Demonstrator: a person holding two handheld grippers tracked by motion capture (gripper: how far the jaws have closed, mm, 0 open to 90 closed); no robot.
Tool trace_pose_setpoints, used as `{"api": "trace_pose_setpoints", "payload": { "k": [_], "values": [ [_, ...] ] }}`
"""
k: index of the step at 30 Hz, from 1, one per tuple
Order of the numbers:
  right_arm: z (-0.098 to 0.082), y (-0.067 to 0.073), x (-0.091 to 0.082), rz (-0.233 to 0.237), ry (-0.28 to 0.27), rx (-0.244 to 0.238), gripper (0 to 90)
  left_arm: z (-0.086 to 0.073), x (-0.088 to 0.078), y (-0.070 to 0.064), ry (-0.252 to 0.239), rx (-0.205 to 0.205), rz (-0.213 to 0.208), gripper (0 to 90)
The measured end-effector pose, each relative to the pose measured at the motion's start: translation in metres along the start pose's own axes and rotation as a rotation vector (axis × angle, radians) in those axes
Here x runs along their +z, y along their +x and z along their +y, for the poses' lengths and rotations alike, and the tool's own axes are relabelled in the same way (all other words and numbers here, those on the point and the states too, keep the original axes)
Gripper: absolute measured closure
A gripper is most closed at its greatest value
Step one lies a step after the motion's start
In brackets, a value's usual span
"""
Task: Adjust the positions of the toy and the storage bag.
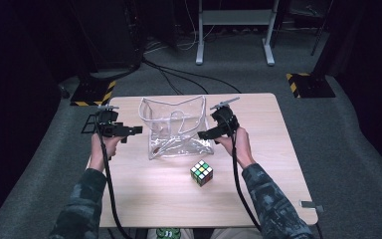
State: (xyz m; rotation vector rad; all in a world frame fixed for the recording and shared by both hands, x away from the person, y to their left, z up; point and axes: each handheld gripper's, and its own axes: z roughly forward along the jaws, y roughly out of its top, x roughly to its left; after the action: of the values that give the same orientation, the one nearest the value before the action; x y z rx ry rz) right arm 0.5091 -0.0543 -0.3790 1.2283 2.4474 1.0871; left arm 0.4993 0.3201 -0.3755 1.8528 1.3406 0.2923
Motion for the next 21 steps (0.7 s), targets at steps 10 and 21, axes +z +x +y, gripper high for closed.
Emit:
{"api": "trace_pose_setpoints", "payload": {
  "k": [10,21],
  "values": [
    [0.023,0.004,0.011,-0.009,0.019,-0.008,7.6,0.025,0.016,-0.004,-0.033,-0.026,-0.013,2.7],
    [0.039,0.001,0.026,-0.017,0.024,0.026,21.0,0.036,0.037,-0.007,0.014,-0.047,0.035,15.2]
  ]
}}
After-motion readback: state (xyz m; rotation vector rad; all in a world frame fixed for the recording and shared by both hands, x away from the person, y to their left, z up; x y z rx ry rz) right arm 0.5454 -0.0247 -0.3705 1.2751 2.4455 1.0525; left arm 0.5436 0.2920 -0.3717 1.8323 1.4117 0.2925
